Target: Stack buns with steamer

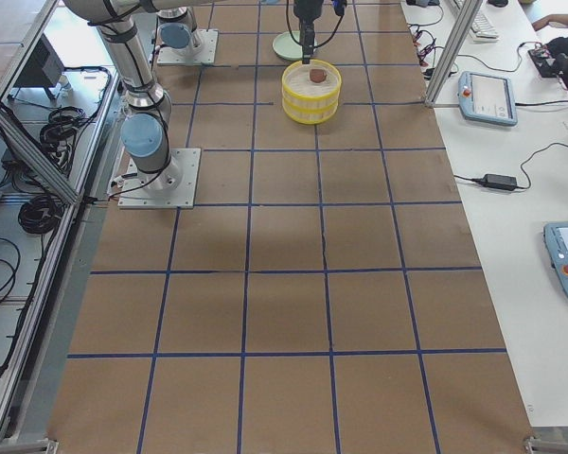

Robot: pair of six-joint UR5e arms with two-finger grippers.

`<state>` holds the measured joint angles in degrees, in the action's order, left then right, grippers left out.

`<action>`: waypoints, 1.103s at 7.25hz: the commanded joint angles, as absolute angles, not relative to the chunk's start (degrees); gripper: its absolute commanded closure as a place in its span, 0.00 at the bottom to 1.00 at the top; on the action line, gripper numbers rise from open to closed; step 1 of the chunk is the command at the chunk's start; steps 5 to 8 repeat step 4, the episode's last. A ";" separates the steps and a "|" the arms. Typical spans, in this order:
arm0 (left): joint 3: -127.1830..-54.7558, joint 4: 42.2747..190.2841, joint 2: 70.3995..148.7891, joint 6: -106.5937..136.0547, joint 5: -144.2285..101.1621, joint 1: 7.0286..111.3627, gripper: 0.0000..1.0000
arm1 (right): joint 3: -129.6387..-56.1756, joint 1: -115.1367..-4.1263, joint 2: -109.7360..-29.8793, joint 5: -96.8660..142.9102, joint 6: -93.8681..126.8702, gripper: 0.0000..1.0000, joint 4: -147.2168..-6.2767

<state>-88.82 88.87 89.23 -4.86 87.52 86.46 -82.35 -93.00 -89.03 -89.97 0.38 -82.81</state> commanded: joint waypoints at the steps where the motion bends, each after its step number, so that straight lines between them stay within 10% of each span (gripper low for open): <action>1: -89.03 91.31 88.24 -4.22 87.20 86.66 0.00 | -82.35 -93.08 -89.03 -89.91 0.35 0.00 -82.79; 8: -90.00 91.75 88.59 -4.13 87.27 86.84 0.00 | -82.35 -93.08 -89.03 -90.17 0.00 0.00 -82.71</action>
